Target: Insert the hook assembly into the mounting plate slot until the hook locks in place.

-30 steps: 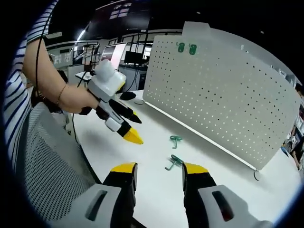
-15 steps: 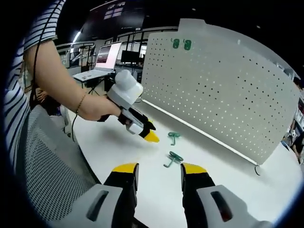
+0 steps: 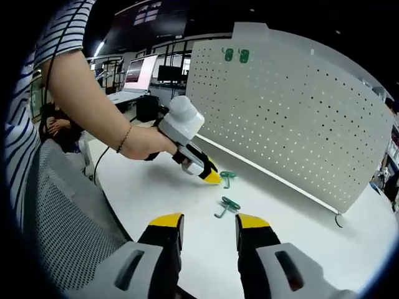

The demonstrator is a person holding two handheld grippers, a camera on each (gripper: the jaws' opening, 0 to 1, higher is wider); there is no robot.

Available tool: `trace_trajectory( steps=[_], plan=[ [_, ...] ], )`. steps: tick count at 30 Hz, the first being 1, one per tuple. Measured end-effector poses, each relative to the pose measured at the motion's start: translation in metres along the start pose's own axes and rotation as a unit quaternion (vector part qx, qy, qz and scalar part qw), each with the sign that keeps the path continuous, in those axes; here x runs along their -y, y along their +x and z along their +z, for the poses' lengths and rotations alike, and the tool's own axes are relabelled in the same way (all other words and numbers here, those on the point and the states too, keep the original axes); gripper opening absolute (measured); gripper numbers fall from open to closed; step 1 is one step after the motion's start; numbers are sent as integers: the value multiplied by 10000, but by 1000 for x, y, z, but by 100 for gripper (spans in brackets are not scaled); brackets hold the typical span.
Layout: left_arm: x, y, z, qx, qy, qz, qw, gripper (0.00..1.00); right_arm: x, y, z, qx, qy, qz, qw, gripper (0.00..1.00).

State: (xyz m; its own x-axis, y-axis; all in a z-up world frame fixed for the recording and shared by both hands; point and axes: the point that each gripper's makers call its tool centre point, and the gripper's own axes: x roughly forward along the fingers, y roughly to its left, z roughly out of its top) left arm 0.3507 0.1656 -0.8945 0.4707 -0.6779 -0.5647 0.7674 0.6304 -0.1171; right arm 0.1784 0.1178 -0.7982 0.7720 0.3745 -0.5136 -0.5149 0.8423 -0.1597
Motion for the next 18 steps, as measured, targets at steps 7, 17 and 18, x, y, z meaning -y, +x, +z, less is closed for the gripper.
trace_trajectory(
  steps=[7, 17, 18],
  plan=[
    [-2, 6, 4, -4, 187, 26, 9998, 14, 1, 0, -1, -14, 18, -5, 10000, 31],
    [-2, 7, 11, 50, 354, 88, 9993, 5, 2, 1, -2, -24, 4, -13, 10000, 30],
    [-2, 7, 11, 54, 361, 78, 9993, 5, 2, 1, -2, -27, 3, -16, 10000, 29]
  ],
)
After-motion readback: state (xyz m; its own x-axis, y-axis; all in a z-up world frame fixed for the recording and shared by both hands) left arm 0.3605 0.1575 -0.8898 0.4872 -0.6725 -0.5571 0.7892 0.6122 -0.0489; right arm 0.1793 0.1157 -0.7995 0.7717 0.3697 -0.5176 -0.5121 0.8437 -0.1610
